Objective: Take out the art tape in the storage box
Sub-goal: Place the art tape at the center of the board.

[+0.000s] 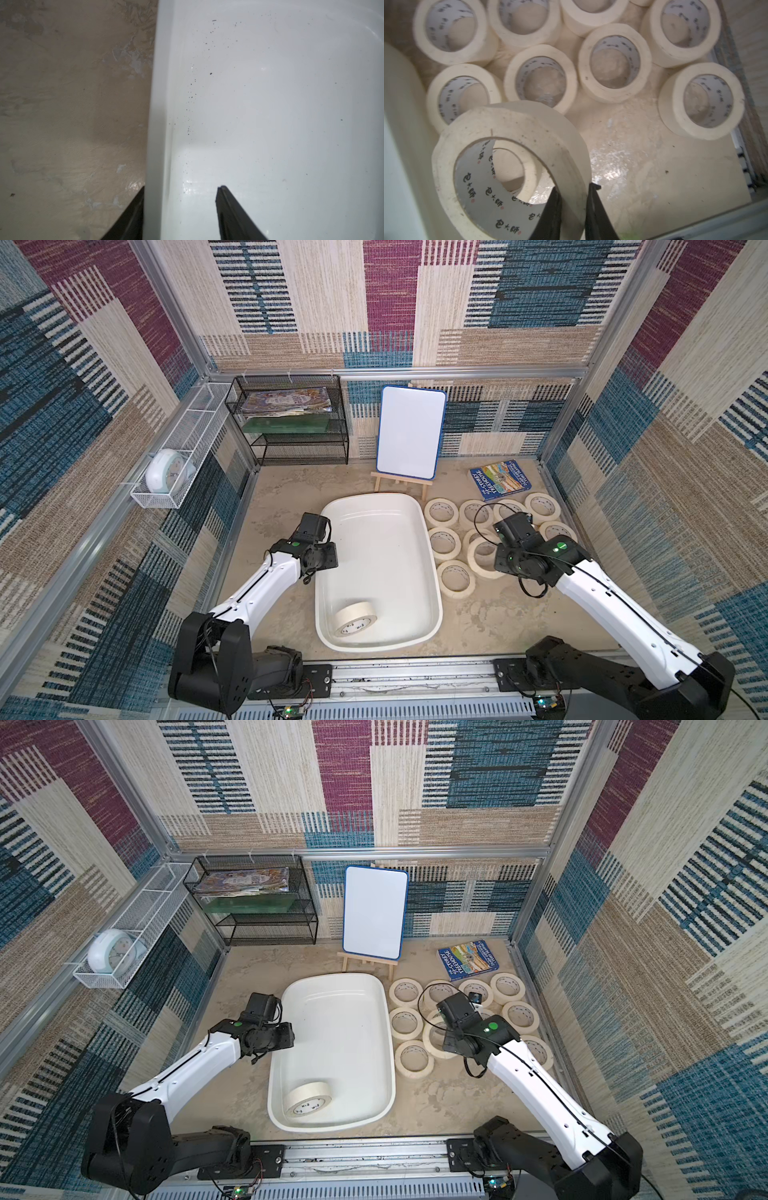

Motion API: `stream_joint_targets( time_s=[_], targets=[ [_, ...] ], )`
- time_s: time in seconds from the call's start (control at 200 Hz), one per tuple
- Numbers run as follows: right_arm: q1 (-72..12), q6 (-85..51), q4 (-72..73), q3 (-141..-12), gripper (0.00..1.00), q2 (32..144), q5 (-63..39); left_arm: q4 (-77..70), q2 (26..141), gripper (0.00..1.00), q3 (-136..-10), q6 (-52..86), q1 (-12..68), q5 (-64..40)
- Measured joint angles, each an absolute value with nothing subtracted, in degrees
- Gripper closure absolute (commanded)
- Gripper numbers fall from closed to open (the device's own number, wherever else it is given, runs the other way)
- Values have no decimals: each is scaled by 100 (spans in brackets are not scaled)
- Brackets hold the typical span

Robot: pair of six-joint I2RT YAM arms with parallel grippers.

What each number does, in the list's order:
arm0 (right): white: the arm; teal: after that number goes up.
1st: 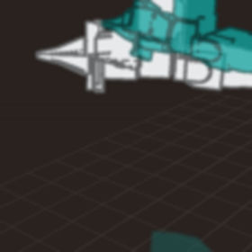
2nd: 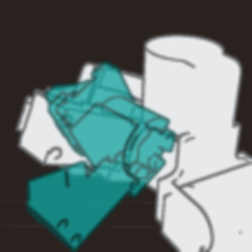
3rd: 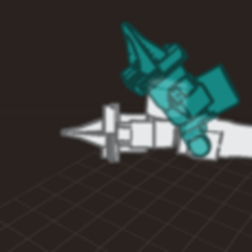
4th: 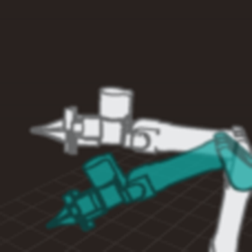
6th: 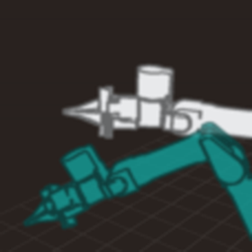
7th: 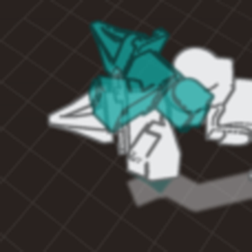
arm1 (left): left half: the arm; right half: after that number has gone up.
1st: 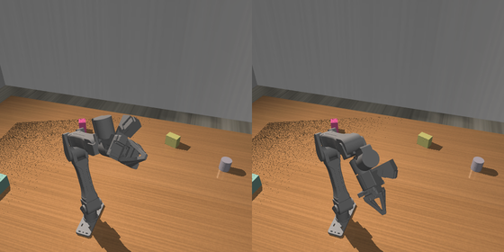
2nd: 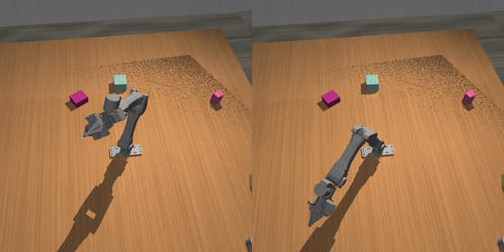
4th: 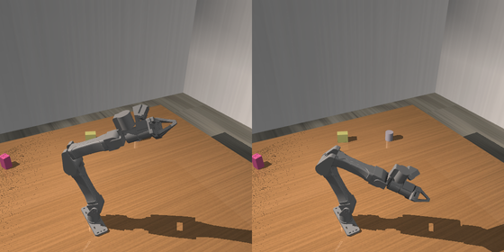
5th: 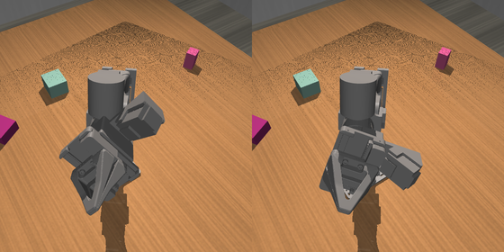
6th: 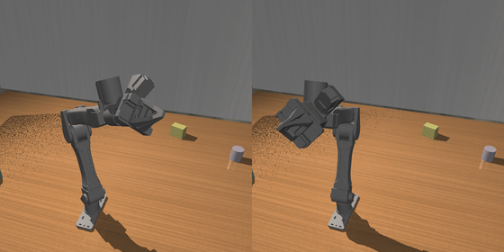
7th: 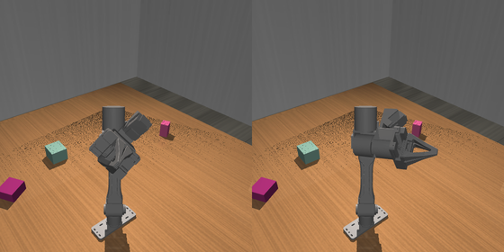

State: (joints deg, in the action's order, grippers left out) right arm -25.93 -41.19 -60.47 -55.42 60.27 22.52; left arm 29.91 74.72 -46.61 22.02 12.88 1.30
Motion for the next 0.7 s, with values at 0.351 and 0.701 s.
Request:
stream_joint_targets(
  time_s=[0.351,0.701],
  targets=[
    [-1907,-4176,-6390,-4477,100,6058,1747,2838,7577,46,-4705,2156,1284,-58],
    [-1769,-4233,-5360,-4058,100,6598,1540,2816,7601,46,-4700,2137,1284,-126]
  ],
)
